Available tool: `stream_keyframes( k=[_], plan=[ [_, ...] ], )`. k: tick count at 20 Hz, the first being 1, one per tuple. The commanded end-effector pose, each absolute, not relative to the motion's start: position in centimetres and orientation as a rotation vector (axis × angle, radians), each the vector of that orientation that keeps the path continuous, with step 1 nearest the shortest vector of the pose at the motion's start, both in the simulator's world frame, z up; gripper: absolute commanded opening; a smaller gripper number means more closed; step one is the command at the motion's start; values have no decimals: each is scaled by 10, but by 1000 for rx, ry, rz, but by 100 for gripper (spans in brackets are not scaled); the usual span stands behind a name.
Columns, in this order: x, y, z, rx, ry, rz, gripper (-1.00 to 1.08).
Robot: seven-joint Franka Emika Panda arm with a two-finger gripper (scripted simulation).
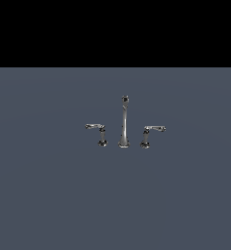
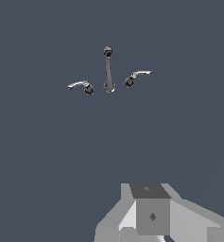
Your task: Turn on the faucet by rotating a designated handle.
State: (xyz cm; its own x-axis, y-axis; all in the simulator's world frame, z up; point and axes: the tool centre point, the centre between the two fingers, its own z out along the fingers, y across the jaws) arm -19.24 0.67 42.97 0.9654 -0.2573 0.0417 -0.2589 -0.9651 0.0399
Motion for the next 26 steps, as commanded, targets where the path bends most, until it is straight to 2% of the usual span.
stream_keyframes(
  k=[1,13,26],
  plan=[
    [-178,7,413,3058,-503,53,-100],
    [-108,-4,333,2950,-986,41,-100],
    [-38,-40,246,2746,-1486,27,-100]
  ],
)
